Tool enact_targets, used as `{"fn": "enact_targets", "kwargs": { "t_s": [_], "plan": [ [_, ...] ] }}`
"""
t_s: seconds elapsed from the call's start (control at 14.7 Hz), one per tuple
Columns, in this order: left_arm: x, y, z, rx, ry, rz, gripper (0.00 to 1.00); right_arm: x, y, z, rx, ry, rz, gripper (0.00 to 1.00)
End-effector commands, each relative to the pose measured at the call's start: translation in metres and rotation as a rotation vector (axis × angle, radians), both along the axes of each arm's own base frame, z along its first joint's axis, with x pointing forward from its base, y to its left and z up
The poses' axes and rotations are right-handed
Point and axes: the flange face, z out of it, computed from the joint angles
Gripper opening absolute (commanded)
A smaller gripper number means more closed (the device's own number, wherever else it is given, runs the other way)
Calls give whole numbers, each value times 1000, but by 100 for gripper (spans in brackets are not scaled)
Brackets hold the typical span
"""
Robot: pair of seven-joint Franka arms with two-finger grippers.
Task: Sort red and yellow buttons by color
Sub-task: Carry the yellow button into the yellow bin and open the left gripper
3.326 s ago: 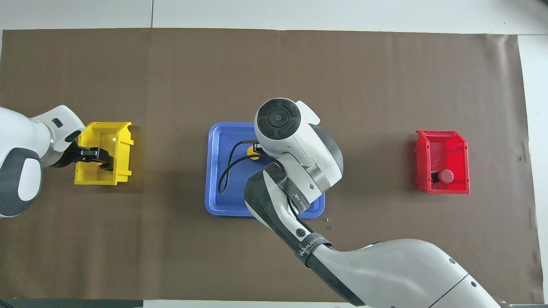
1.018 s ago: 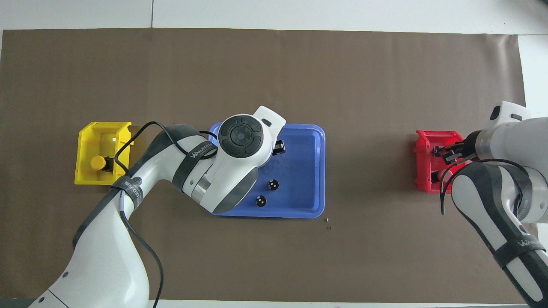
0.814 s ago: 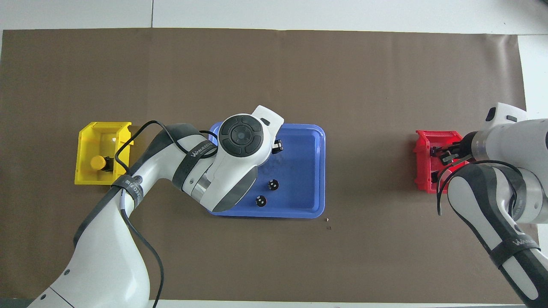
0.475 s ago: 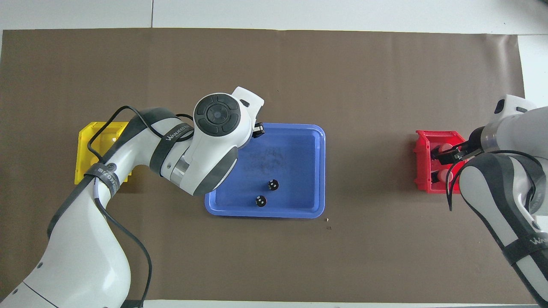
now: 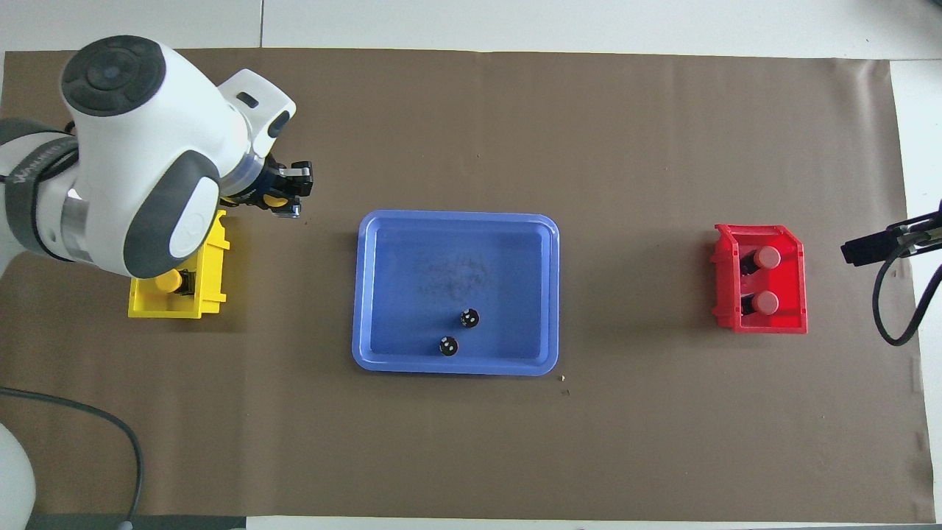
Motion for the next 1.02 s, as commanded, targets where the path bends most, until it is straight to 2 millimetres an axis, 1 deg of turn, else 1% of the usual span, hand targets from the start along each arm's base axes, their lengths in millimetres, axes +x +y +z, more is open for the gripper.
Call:
{"fn": "enact_targets", "kwargs": {
  "t_s": [0.0, 0.14, 0.2, 0.27, 0.34, 0.41, 0.48, 0.54, 0.61, 0.68, 0.81, 0.95],
  "plan": [
    [9, 71, -11, -20, 40, -73, 1, 5, 6, 33, 17, 10, -79, 100],
    [15, 120, -14, -25, 42, -99, 1, 7, 7, 41, 18, 29, -112, 100],
    [12, 140, -21, -25, 51, -104, 1, 8, 6, 40, 20, 31, -120, 100],
    [10, 156, -24, -27, 39, -97, 1, 10, 4, 37, 23, 37, -123, 100],
    [6, 161, -29, -30, 36, -87, 1, 13, 7, 28, 19, 64, -118, 100],
    [-2, 162, -37, -32, 46, -74, 1, 11, 8, 28, 18, 73, -125, 100],
    [-10, 164, -42, -38, 55, -69, 1, 11, 1, 26, 18, 74, -141, 100],
    [-15, 174, -48, -40, 55, -54, 1, 12, 6, 25, 18, 76, -135, 100],
    [-20, 176, -55, -41, 53, -50, 1, 12, 13, 25, 16, 78, -138, 100],
    [-26, 175, -59, -40, 46, -51, 1, 12, 21, 25, 12, 84, -153, 100],
    [-38, 170, -72, -39, 31, -58, 1, 10, 31, 24, 7, 106, -160, 100],
    [-41, 168, -84, -43, 9, -56, 1, 11, 35, 26, 8, 95, -154, 100]
  ]
}}
